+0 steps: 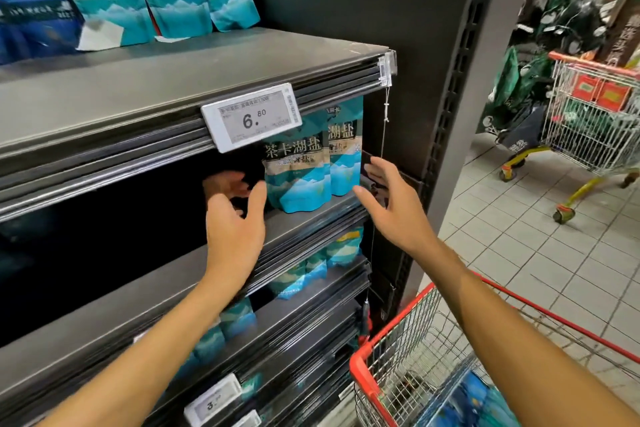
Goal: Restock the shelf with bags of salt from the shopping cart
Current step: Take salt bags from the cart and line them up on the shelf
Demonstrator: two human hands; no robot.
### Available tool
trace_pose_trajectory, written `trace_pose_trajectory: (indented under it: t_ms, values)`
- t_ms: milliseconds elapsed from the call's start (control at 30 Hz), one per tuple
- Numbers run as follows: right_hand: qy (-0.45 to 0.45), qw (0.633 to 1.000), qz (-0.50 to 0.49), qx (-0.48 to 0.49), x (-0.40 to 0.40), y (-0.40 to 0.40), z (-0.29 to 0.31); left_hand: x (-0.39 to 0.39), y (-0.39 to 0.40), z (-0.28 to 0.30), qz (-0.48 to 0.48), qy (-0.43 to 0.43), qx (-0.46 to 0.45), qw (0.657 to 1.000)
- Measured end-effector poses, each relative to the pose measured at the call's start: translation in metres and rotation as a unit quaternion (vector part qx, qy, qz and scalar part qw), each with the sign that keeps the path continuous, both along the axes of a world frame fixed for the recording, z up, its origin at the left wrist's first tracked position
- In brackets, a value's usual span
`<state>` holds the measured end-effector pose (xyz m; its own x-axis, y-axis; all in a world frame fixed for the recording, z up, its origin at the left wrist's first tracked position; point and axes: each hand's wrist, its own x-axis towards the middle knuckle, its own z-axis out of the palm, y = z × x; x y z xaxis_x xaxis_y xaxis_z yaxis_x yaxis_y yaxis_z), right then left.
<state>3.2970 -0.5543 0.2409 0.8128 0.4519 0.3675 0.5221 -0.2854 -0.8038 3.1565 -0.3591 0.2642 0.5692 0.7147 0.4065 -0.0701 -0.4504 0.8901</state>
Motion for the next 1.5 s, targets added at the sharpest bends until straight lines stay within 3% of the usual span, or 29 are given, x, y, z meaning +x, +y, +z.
trace_pose_trajectory:
  t_ms: [100,200,333,433,533,600,667,767,867,933,1100,1267,1367,1500]
  values:
    - [-0.049,0.998,-0.034,0.027,-0.033,-0.036,-0.010,-0.026,-0.028,-0.007,-0.085,-0.061,0.018,0.994]
    - [-0.039,0.993,-0.095,0.065,-0.069,-0.086,-0.024,-0.039,-0.068,-0.020,-0.189,-0.038,0.017,0.981]
    - [0.018,0.968,-0.234,0.091,-0.115,-0.171,-0.063,-0.033,-0.145,-0.064,-0.343,0.035,-0.064,0.936]
    - [0.089,0.921,-0.368,0.087,-0.142,-0.245,-0.112,-0.017,-0.213,-0.115,-0.462,0.152,-0.087,0.870]
    - [0.171,0.867,-0.463,0.074,-0.168,-0.313,-0.168,0.001,-0.280,-0.173,-0.545,0.312,-0.090,0.773]
    - [0.206,0.824,-0.526,0.048,-0.182,-0.354,-0.210,0.010,-0.322,-0.215,-0.568,0.401,-0.052,0.717]
    - [0.257,0.785,-0.564,0.015,-0.190,-0.388,-0.253,0.020,-0.355,-0.261,-0.560,0.448,0.027,0.697]
    - [0.392,0.738,-0.545,-0.070,-0.200,-0.424,-0.323,0.029,-0.394,-0.335,-0.547,0.521,0.133,0.641]
    - [0.518,0.697,-0.477,-0.135,-0.209,-0.435,-0.382,0.024,-0.415,-0.408,-0.527,0.602,0.117,0.588]
    - [0.564,0.696,-0.412,-0.169,-0.208,-0.438,-0.418,0.022,-0.421,-0.456,-0.483,0.631,0.134,0.592]
    - [0.609,0.666,-0.375,-0.213,-0.190,-0.437,-0.495,0.010,-0.433,-0.551,-0.447,0.697,0.109,0.550]
    - [0.629,0.602,-0.400,-0.286,-0.174,-0.425,-0.530,0.009,-0.447,-0.599,-0.377,0.716,0.000,0.588]
    - [0.610,0.601,-0.390,-0.339,-0.177,-0.422,-0.542,0.009,-0.453,-0.608,-0.338,0.733,-0.036,0.589]
    - [0.638,0.583,-0.400,-0.305,-0.176,-0.419,-0.546,0.009,-0.457,-0.612,-0.290,0.733,-0.100,0.607]
